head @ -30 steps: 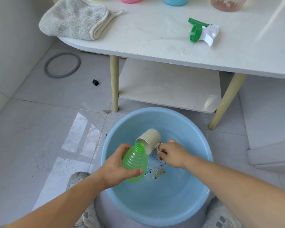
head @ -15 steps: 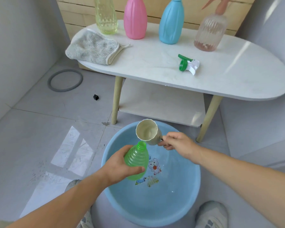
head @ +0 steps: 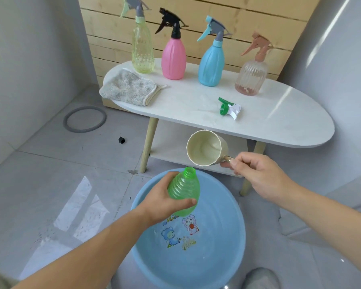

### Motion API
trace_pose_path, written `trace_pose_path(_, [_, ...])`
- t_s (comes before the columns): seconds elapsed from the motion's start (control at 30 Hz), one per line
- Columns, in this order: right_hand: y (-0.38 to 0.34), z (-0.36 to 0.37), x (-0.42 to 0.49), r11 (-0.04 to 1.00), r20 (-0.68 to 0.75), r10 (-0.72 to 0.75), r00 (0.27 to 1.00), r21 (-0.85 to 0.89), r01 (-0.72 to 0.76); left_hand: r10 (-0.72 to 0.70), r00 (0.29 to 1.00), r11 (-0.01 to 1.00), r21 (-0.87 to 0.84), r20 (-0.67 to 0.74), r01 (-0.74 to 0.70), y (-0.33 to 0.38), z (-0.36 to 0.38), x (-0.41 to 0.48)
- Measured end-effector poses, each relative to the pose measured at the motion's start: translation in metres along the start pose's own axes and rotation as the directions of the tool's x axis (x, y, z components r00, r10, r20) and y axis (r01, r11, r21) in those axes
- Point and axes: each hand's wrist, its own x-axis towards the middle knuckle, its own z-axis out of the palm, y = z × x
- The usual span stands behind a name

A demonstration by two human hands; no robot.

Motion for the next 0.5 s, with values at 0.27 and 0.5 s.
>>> trace_pose_path(0.27, [-0.0089,-0.0033,-0.0079,0.993,-0.059,-0.088,0.994,-0.081,0.083,0.013,1.000,1.000,-0.005,0.016,-0.013,0.0062,-0.0004,-0.0032])
trace_pose_path(0.5, [-0.0055,-0.0019,-0.0077,0.966,-0.062,-0.133,0.989,-0.230,0.116,0.008,1.000,1.000,-0.001,0.014,-0.008,0.0069,0.0016,-0.0002])
